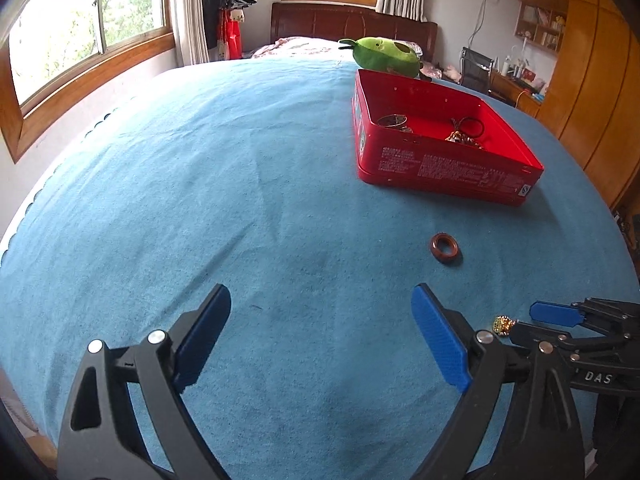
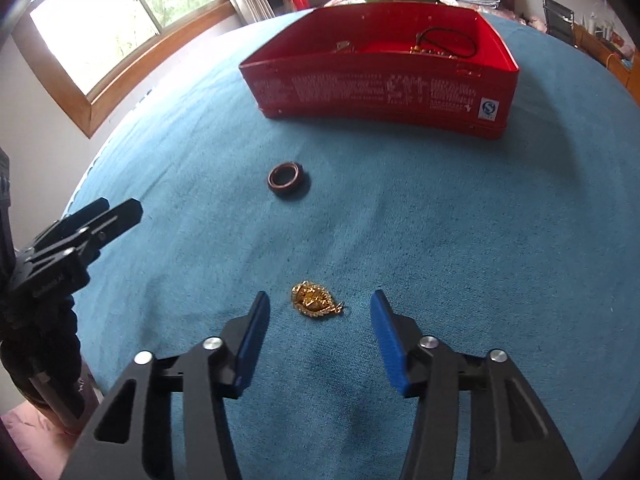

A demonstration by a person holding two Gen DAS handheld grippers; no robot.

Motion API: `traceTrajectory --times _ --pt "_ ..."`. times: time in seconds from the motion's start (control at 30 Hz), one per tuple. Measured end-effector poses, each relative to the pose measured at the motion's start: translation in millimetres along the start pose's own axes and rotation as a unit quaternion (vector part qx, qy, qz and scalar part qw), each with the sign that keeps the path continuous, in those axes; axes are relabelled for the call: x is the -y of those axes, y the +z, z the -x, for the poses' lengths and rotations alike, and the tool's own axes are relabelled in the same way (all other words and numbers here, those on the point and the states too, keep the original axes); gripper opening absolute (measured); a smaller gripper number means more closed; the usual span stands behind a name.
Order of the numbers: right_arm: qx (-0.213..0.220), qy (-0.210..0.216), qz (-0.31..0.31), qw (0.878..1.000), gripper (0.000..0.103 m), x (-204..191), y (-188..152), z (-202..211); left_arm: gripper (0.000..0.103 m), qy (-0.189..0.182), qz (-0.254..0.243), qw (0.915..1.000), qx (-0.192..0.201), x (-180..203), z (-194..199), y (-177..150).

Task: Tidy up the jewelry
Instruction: 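Move both tools toward the brown ring and gold pendant, then grasp the brown ring with the left tool while the right tool grasps the gold pendant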

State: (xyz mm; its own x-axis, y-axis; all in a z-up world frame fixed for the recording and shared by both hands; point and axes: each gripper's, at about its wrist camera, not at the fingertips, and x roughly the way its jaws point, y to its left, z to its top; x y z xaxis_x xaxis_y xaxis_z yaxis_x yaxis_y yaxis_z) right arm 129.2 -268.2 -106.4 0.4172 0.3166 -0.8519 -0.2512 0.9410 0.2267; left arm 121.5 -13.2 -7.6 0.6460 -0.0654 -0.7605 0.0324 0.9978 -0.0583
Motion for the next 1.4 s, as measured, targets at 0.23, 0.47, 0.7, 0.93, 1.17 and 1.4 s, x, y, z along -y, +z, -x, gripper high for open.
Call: traceTrajectory --times 0.23,0.47,0.7,0.93,1.17,1.4 --pt "-0.021 -0.022 0.028 0.999 0.044 -10.6 3.8 -12.3 0.091 -0.002 0.000 1.0000 -0.005 -0.1 -1.4 -1.5" --pt "-0.015 -0.062 0.071 0.995 0.025 -15.3 -5.2 -10.0 0.091 -0.003 -0.001 0.9999 -0.014 2.4 -7.7 2.2" --pt "0.009 -0.046 0.011 0.999 0.025 19.1 -10.6 14.8 0.090 -0.008 -0.037 0.9985 -0.038 25.5 -30.0 17.9" --pt "0.016 -0.041 -0.003 0.999 0.025 33.4 -12.5 20.0 0.080 -0.017 -0.082 0.9928 -0.085 57.1 -68.7 46.2" --pt "0.017 -0.032 -0.003 0.999 0.025 36.5 -3.3 14.2 0.080 -0.007 -0.107 0.9888 -0.104 74.2 -94.9 57.3" --pt "0.016 -0.027 -0.011 0.999 0.025 42.7 -1.5 13.5 0.078 -0.005 -0.127 0.9843 -0.123 88.2 -111.8 55.1"
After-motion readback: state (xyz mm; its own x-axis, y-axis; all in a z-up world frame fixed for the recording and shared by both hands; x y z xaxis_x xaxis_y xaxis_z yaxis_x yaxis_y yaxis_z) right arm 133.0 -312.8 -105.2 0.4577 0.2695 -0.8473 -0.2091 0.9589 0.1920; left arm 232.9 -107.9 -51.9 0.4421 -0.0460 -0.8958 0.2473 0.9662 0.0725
